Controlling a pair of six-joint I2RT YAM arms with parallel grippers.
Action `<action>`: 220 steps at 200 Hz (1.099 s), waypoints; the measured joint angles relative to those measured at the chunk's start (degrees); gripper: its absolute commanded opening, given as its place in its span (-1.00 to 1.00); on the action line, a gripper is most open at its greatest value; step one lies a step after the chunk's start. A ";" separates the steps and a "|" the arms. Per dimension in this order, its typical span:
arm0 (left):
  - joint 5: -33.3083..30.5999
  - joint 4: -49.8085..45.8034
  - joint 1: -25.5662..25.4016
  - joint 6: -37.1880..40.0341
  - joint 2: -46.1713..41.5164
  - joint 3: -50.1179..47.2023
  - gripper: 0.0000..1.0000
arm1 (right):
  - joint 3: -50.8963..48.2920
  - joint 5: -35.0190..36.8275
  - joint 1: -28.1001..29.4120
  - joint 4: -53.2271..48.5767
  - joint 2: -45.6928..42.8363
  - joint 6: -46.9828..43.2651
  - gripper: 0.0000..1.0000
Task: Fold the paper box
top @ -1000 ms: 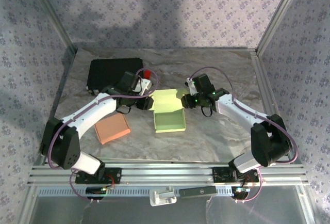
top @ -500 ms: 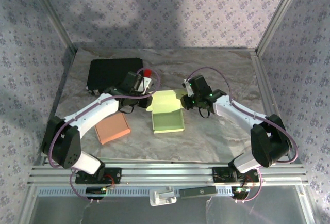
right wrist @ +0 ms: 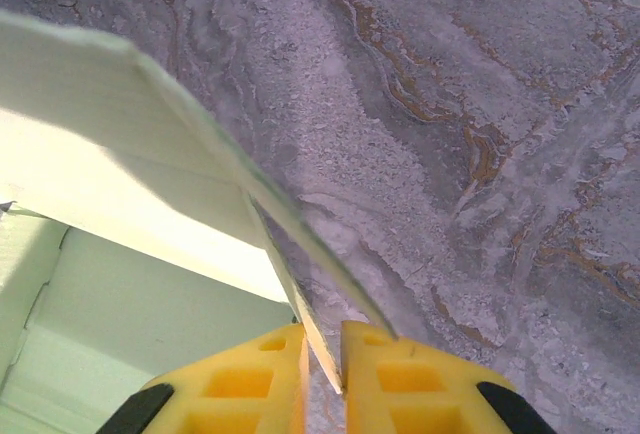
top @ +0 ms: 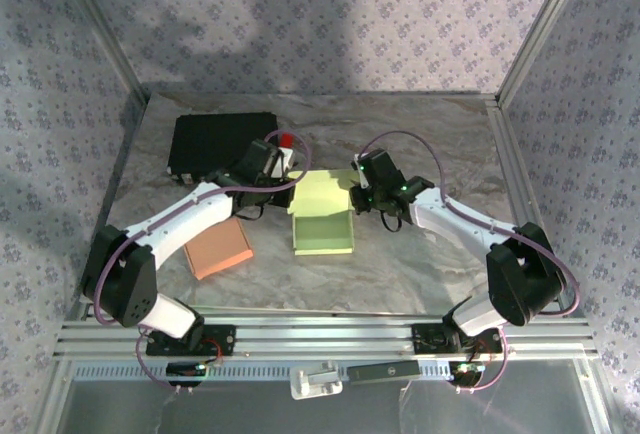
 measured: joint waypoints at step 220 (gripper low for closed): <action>-4.61 21.05 -0.22 -11.43 0.33 -4.57 -0.85 | -11.65 20.72 8.94 21.59 -4.70 18.71 -1.00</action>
